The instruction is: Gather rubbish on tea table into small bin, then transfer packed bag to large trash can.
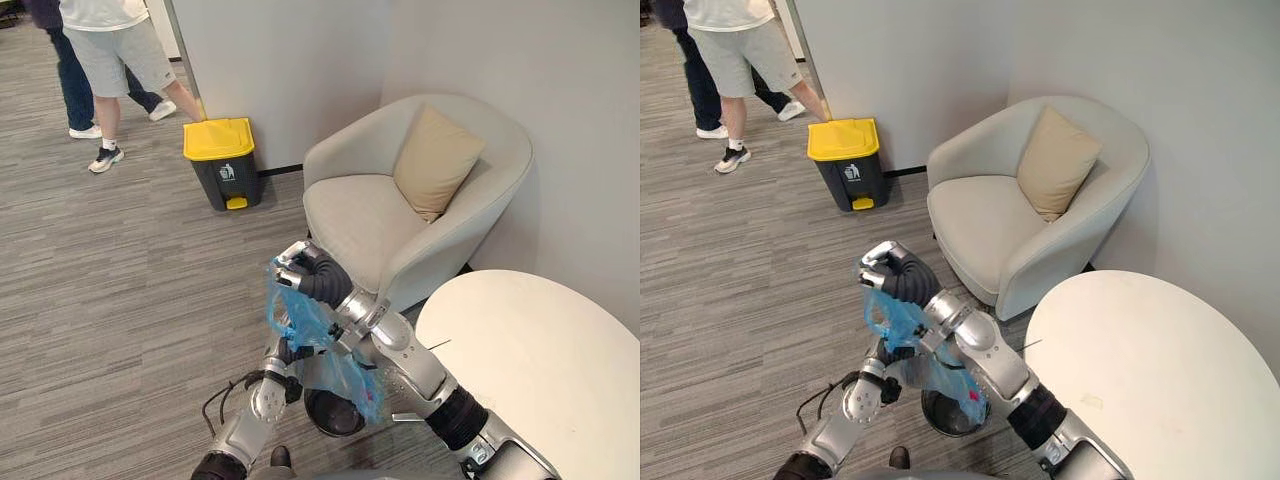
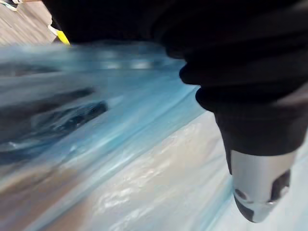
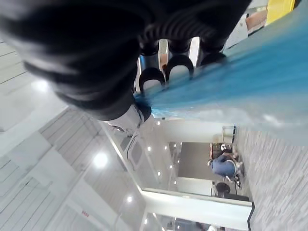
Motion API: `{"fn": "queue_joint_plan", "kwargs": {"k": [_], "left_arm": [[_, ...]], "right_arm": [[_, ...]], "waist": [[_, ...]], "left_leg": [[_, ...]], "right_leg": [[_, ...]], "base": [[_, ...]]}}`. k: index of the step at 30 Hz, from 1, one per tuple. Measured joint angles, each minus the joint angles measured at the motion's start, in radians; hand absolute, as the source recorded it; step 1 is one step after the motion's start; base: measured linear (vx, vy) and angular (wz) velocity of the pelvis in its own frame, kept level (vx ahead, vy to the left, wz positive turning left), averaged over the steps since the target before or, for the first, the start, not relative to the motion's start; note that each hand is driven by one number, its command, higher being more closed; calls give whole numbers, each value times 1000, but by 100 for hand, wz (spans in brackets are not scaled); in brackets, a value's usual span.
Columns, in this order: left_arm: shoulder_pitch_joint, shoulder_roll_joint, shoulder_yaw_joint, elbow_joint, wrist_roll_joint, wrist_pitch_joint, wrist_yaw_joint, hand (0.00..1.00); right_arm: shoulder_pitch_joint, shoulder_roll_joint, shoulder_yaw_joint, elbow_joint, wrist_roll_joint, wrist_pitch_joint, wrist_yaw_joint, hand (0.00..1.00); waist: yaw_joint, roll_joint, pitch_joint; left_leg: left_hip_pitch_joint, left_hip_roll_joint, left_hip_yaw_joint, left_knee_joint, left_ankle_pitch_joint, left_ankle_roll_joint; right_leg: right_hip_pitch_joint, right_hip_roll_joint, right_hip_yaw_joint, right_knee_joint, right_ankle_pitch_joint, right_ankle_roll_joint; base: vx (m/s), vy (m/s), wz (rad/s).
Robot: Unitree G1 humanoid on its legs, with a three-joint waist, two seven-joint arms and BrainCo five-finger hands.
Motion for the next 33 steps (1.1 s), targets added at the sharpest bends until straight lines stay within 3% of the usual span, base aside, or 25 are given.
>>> {"fn": "queue_joint_plan", "kwargs": {"k": [12, 13, 21, 33], "left_arm": [[-52, 1, -74, 32, -1, -1, 19, 0], [-67, -2, -91, 45, -1, 0, 18, 100], [-113, -3, -174, 82, -8, 1, 22, 100], [-125, -4, -182, 82, -63, 3, 18, 100]], "right_arm": [[-86, 2, 157, 41, 13, 12, 5, 100], [-95, 2, 162, 57, 12, 16, 4, 100], [-120, 2, 203, 102, -14, 28, -26, 100], [-122, 20, 200, 130, -42, 27, -32, 100]], "waist": [[3, 7, -4], [3, 10, -6], [4, 18, -11], [2, 22, -10]], "left_leg": [[2, 0, -2, 0, 0, 0], [2, 0, -3, 0, 0, 0], [0, 0, -6, 1, 1, -1], [-1, 0, -6, 1, 1, -1]], "right_leg": [[10, 2, -3, -15, 5, -6], [10, 2, -4, -16, 6, -6], [10, 3, -7, -16, 6, -6], [9, 3, -6, -17, 6, -6]], "base": [[0, 0, 0], [0, 0, 0], [0, 0, 0], [0, 0, 0]]}}
